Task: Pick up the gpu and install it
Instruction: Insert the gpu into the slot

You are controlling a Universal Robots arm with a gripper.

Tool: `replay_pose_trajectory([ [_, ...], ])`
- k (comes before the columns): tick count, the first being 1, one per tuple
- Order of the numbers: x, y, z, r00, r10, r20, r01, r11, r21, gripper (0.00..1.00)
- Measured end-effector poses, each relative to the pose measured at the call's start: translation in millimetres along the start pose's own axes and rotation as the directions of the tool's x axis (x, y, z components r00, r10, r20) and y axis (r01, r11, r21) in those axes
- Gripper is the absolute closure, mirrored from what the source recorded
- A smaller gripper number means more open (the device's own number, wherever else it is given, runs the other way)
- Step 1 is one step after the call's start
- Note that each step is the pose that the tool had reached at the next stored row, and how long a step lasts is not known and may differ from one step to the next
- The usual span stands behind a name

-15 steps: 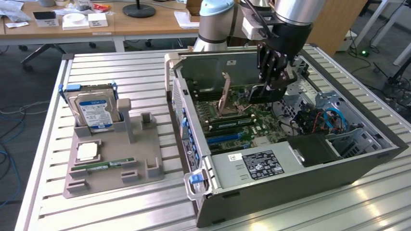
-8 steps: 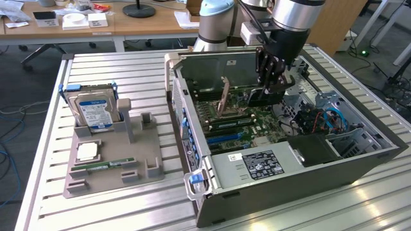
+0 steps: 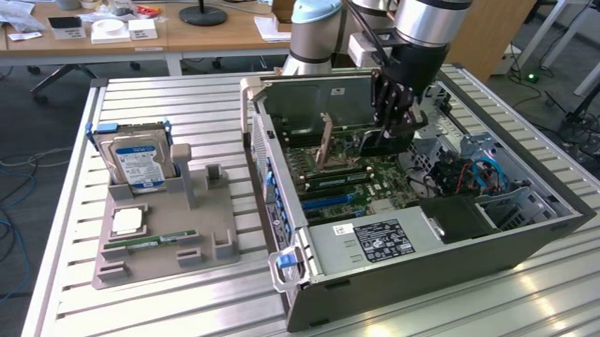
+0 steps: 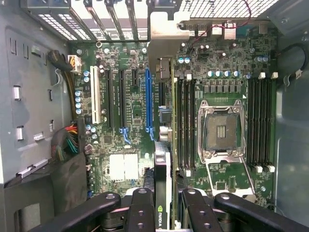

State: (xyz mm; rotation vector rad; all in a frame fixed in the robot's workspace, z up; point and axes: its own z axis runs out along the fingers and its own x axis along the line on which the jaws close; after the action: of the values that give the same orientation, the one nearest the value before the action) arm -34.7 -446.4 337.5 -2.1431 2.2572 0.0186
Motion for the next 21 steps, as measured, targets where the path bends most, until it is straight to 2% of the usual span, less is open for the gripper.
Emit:
replay_pose_trajectory([
  [15, 1.1, 5.0, 26.1, 1.0, 0.0, -0.0002, 0.0, 1.0, 0.0031, 0.73],
  [21, 2.2, 9.0, 27.9, 1.0, 0.0, -0.0003, 0.0, 1.0, 0.0033, 0.73],
])
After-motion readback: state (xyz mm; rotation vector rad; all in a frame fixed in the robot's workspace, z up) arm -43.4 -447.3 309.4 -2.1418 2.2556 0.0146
